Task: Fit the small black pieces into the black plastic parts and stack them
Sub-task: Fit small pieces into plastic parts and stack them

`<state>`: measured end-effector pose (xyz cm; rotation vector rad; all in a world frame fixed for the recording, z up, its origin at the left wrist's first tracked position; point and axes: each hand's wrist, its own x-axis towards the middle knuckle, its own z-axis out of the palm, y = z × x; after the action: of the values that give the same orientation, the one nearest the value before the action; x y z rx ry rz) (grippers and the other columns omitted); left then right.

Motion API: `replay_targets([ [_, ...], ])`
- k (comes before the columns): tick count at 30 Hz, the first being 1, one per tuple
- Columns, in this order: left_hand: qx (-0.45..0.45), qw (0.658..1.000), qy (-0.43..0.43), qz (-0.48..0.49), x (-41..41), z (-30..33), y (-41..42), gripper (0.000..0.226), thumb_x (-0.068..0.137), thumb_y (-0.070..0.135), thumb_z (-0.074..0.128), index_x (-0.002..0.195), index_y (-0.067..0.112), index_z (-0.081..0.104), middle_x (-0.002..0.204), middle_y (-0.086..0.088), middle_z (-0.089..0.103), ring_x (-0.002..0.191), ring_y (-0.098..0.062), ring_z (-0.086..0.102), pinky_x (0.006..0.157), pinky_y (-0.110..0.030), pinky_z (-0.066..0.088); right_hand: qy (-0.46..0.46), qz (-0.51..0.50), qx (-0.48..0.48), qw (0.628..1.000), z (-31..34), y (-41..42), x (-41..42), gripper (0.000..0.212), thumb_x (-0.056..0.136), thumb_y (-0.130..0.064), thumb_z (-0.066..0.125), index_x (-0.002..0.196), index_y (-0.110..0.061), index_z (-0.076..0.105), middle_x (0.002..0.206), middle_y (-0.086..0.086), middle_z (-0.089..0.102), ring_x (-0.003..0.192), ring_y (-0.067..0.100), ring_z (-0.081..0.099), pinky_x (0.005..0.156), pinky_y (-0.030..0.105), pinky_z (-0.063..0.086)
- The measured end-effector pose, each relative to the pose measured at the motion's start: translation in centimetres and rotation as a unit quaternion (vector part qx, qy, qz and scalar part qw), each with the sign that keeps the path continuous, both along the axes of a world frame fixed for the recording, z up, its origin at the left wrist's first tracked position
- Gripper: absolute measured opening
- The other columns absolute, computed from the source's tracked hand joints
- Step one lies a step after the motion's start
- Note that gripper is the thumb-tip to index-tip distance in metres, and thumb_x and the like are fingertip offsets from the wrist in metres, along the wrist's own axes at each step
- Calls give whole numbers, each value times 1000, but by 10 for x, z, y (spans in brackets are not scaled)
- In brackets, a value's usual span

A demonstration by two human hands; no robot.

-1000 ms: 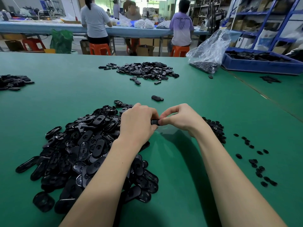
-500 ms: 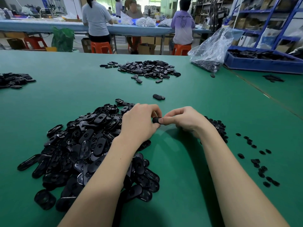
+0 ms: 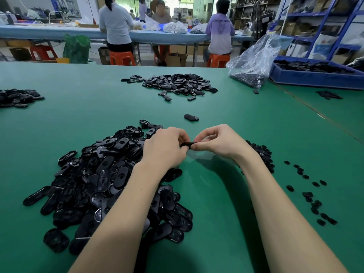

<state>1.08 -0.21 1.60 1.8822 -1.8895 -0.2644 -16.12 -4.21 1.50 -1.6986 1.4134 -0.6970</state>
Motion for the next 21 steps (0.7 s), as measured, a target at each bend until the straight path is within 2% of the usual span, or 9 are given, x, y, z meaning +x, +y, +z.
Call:
replay_targets([
  [4, -2, 1000, -8, 12, 0, -1, 0, 8, 87, 37, 68, 94, 40, 69, 96, 13, 69, 100, -17, 63, 76, -32, 42, 37, -11, -32, 999, -1, 0, 3, 11, 74, -29, 88, 76, -24, 78, 70, -9, 73, 63, 6, 59, 59, 21, 43],
  [9, 0, 1000, 0, 9, 0, -3, -2, 8, 86, 42, 69, 94, 41, 69, 97, 13, 68, 99, -16, 63, 78, -32, 45, 81, -18, -67, 994, -4, -2, 5, 11, 72, -36, 85, 73, -29, 77, 71, -13, 74, 70, 7, 66, 67, 27, 53],
  [14, 14, 999, 33, -10, 3, -4, -4, 4, 85, 42, 72, 86, 41, 69, 88, 16, 67, 93, -15, 64, 85, -40, 55, 58, -15, -58, 997, -3, -2, 2, 11, 72, -31, 87, 72, -27, 77, 70, -11, 75, 67, 5, 64, 67, 28, 53],
  [18, 18, 998, 53, -10, 5, -4, -5, 8, 83, 42, 75, 80, 39, 67, 81, 17, 67, 86, -12, 65, 83, -39, 56, 59, -9, -57, 997, -1, -1, 2, 10, 74, -31, 87, 74, -26, 78, 70, -10, 75, 63, 3, 63, 64, 25, 50],
  [21, 13, 999, 45, -5, 6, -4, -5, 10, 83, 42, 74, 78, 39, 66, 78, 18, 65, 88, -13, 64, 83, -37, 55, 72, -14, -68, 995, -2, 0, 4, 11, 73, -32, 86, 74, -26, 77, 70, -13, 75, 65, 3, 65, 66, 26, 52],
])
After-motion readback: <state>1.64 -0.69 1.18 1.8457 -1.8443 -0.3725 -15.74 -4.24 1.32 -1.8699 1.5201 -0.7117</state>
